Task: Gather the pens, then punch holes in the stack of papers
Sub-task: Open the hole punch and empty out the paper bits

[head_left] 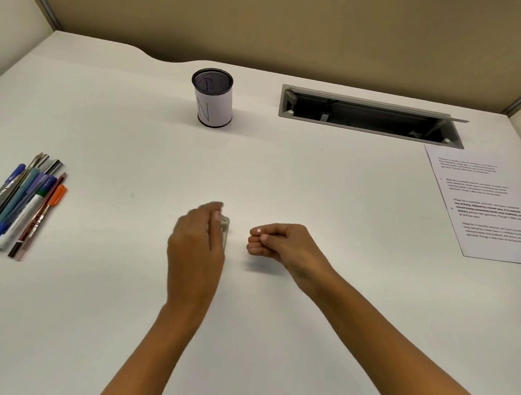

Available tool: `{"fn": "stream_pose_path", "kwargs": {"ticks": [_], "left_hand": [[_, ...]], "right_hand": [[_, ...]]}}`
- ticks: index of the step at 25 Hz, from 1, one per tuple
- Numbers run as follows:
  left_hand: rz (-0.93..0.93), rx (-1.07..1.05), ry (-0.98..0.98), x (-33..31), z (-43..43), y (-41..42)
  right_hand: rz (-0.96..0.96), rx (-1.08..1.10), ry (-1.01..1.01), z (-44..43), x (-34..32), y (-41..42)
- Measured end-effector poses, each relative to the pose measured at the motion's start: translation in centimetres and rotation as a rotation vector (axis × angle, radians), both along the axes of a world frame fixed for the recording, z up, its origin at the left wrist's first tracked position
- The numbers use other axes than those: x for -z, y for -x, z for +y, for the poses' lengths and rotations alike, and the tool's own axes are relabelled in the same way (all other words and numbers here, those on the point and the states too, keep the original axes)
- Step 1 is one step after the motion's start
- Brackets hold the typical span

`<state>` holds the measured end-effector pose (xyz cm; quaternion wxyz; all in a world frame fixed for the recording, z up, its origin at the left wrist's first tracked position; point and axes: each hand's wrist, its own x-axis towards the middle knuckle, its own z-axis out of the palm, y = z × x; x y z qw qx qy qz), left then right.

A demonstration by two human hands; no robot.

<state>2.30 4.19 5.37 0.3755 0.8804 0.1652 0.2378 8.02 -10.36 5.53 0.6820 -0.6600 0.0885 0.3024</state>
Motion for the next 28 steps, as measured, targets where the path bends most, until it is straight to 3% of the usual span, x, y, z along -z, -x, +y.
{"fn": "stream_pose_path", "kwargs": {"ticks": [2,5,8,12,17,19,21,25,28], "left_hand": [[0.05,-0.071,-0.021,1.2,2.4,-0.6],[0.265,-0.059,-0.042,3.8,5.8,-0.9],[0.409,0.012,-0.233,5.9,7.5,-0.9],[0.403,0.012,-0.371,6.9,7.7,-0.8],[0.414,-0.003,-0.447,7.4,7.9,-1.3],[0.419,0.0,-0.456,7.4,7.8,-1.4],[0.408,-0.003,-0.446,7.5,7.9,-1.4],[0.409,-0.004,-0.443,7.7,8.0,-1.5],[0.409,-0.007,-0.445,7.8,8.0,-1.5]], "right_hand": [[-0.085,-0.044,0.082,0.1,-0.9,-1.3],[-0.202,-0.091,0.172,1.0,-2.5,-3.9],[-0.305,-0.149,0.196,3.1,-4.3,-7.6],[-0.204,-0.219,0.026,6.3,-6.4,-12.3],[-0.169,-0.202,0.075,11.2,-8.4,-18.3],[-0.296,-0.164,0.221,13.8,-8.9,-21.1],[-0.531,-0.142,0.497,16.3,-9.1,-24.0],[-0.885,-0.272,0.957,19.3,-8.3,-27.4],[-0.974,-0.315,1.079,19.9,-8.0,-28.2]]}}
